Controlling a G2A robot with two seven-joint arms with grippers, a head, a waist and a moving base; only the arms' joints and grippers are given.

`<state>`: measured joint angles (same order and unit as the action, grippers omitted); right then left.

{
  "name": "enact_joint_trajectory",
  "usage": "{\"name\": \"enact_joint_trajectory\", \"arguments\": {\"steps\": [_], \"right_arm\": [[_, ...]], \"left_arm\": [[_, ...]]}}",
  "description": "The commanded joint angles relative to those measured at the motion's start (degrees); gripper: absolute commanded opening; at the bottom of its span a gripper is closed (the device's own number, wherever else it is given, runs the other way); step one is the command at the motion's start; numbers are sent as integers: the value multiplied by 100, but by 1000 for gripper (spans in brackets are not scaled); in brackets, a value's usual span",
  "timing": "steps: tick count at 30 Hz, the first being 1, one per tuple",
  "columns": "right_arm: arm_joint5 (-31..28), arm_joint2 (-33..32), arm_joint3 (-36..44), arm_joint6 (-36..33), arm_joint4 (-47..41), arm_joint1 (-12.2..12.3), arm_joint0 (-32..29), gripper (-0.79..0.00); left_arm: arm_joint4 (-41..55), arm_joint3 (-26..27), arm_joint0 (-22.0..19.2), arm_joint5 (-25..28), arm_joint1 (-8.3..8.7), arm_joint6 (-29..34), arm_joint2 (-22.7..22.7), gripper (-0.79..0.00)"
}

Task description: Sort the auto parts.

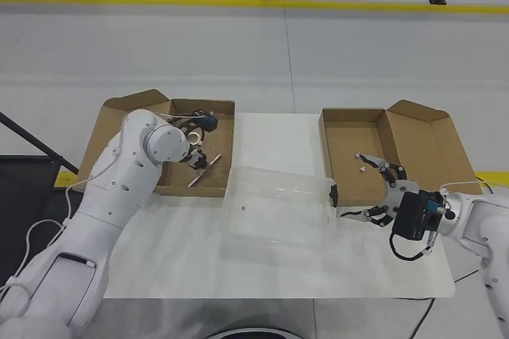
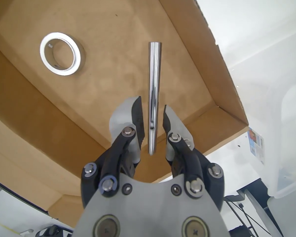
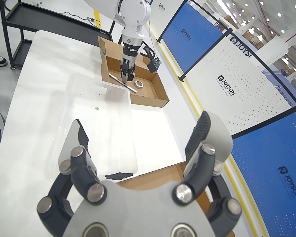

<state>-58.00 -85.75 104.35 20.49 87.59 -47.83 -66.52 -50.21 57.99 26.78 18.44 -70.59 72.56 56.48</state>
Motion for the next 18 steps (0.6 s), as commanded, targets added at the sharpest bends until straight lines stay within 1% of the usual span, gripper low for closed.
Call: {"name": "enact_joint_trajectory", "arguments": {"steps": [1, 2, 3, 4, 6, 7, 9, 11, 13, 16, 18], "right_arm": [[0, 0, 0, 1, 0, 0, 0, 0], [0, 0, 0, 1, 0, 0, 0, 0], [0, 0, 0, 1, 0, 0, 0, 0], [0, 0, 0, 1, 0, 0, 0, 0], [0, 0, 0, 1, 0, 0, 0, 0], [0, 0, 0, 1, 0, 0, 0, 0], [0, 0, 0, 1, 0, 0, 0, 0], [0, 0, 0, 1, 0, 0, 0, 0], [296, 1, 56, -68, -27, -14, -24, 0], [650, -36, -13, 86, -79, -30, -58, 0], [865, -80, -103, 162, -102, -37, -99, 0]], "left_arm": [[14, 16, 11, -28, 10, -37, 25, -357], [16, 40, 22, -44, 19, -55, 44, -314], [9, 82, 39, -72, 29, -88, 69, -249], [-20, 142, 60, -97, 41, -108, 89, -243], [-8, 315, 136, -152, 70, -155, 161, -169], [-8, 420, 178, -173, 88, -155, 202, -83], [-26, 683, 284, -247, 130, -146, 302, 0], [-52, 1029, 430, -353, 183, -172, 448, 0], [-91, 1440, 621, -509, 248, -218, 651, 0], [-184, 2194, 1031, -816, 358, -375, 1051, 0], [-587, 2770, 1381, -1147, 435, -526, 1292, 0]]}}
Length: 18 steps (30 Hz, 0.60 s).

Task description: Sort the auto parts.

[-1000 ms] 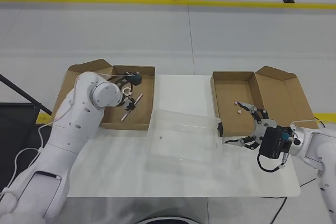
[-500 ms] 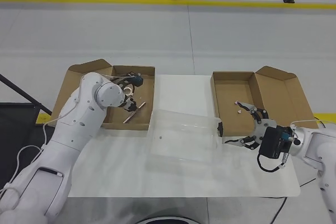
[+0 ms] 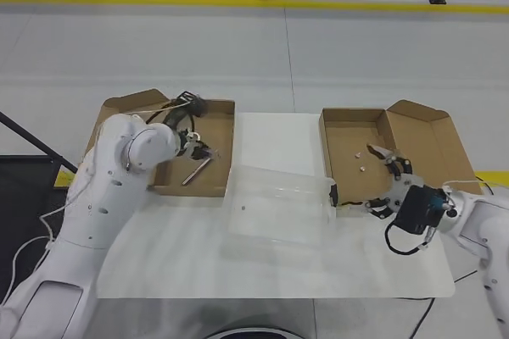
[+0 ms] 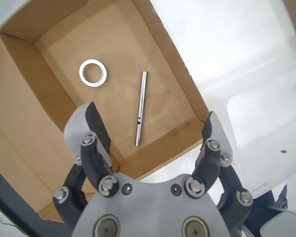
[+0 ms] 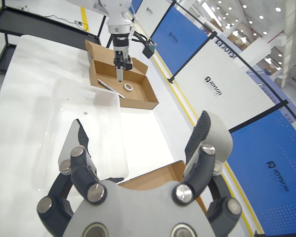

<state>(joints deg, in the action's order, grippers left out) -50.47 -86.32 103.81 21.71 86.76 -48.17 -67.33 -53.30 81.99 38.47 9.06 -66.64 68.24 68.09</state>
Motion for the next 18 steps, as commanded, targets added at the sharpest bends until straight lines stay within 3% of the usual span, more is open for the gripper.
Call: {"name": "enact_joint_trajectory", "arguments": {"steps": [1, 8, 18], "right_arm": [[209, -47, -107, 101, -55, -8, -45, 0], [824, -295, -531, 250, -381, -33, -372, 0], [1643, -795, -1019, -479, -1483, -88, -909, 0]], "left_arm": [[-422, 677, 415, -380, 67, -184, 225, 0], [-494, 2345, 1835, -1211, 170, -1152, 981, 0], [-274, 3583, 3382, -1833, 162, -2881, 1575, 0]]}}
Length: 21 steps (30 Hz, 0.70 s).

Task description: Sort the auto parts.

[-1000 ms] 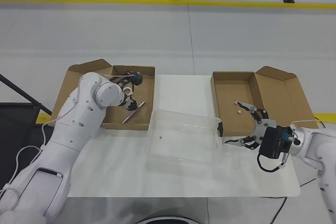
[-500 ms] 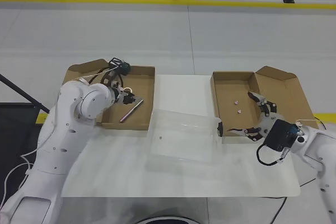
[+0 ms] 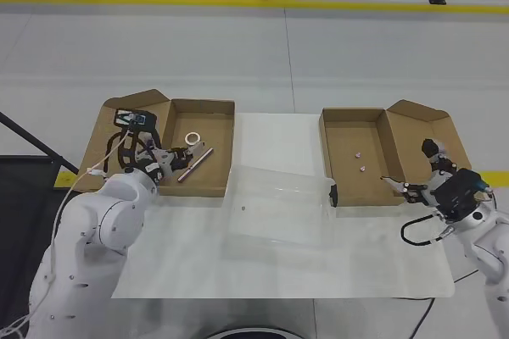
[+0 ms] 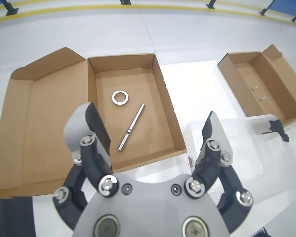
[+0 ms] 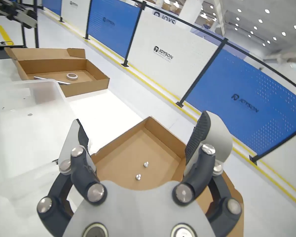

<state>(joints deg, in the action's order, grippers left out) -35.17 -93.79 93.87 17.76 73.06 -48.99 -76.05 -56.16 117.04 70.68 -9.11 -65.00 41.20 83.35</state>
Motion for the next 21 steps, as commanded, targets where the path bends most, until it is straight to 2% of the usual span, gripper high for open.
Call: {"name": "enact_joint_trajectory", "arguments": {"steps": [1, 8, 21], "right_arm": [[214, -88, -43, -151, -241, -16, -87, 0], [241, -100, -48, -171, -289, -19, -104, 0], [241, -100, -48, -170, -289, -19, -104, -1]], "left_arm": [[29, 154, 283, -27, -4, -355, 99, 0], [450, 345, 956, 123, -37, -1416, 351, 0], [449, 345, 955, 123, -37, -1416, 350, -1]]}}
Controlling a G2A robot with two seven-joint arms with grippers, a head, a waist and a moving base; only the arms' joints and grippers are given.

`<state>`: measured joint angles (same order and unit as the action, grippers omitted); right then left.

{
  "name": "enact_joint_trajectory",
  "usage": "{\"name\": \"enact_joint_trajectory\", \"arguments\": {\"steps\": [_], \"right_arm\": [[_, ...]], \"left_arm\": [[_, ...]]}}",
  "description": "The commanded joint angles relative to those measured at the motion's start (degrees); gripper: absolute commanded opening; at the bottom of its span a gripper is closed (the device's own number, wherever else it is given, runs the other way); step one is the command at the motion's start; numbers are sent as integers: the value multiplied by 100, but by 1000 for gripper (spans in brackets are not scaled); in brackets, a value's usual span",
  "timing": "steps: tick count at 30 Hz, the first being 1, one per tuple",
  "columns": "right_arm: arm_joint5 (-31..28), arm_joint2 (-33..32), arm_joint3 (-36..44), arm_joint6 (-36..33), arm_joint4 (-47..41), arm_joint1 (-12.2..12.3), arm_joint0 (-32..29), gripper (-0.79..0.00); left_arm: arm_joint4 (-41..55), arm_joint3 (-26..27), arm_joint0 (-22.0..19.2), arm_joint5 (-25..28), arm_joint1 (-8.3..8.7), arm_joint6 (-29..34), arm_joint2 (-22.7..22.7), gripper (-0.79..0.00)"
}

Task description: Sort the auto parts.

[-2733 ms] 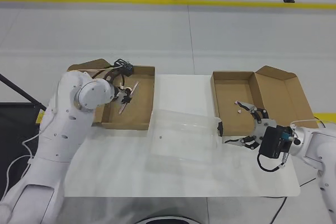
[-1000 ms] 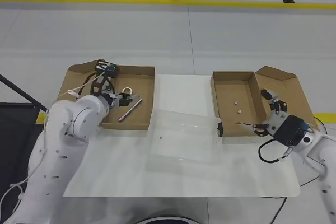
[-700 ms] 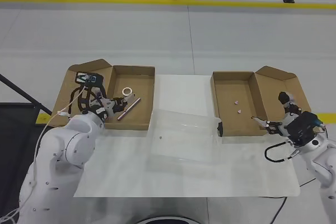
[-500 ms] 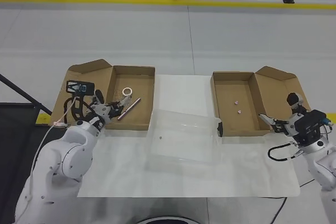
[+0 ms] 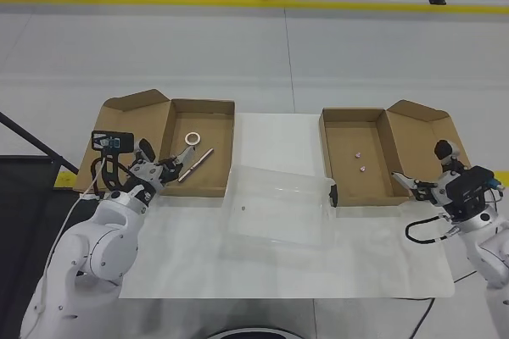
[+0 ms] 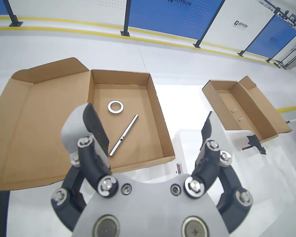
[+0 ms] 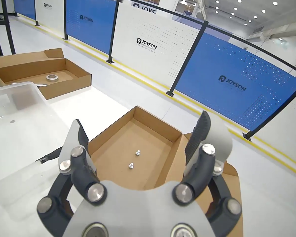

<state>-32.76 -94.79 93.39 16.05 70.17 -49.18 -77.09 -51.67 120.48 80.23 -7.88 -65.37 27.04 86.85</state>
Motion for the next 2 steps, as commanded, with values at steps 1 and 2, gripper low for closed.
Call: {"name": "enact_joint_trajectory", "arguments": {"steps": [1, 2], "right_arm": [[0, 0, 0, 0, 0, 0, 0, -1], [0, 0, 0, 0, 0, 0, 0, 0]], "left_arm": [[0, 0, 0, 0, 0, 0, 0, -1], [0, 0, 0, 0, 0, 0, 0, -1]]}}
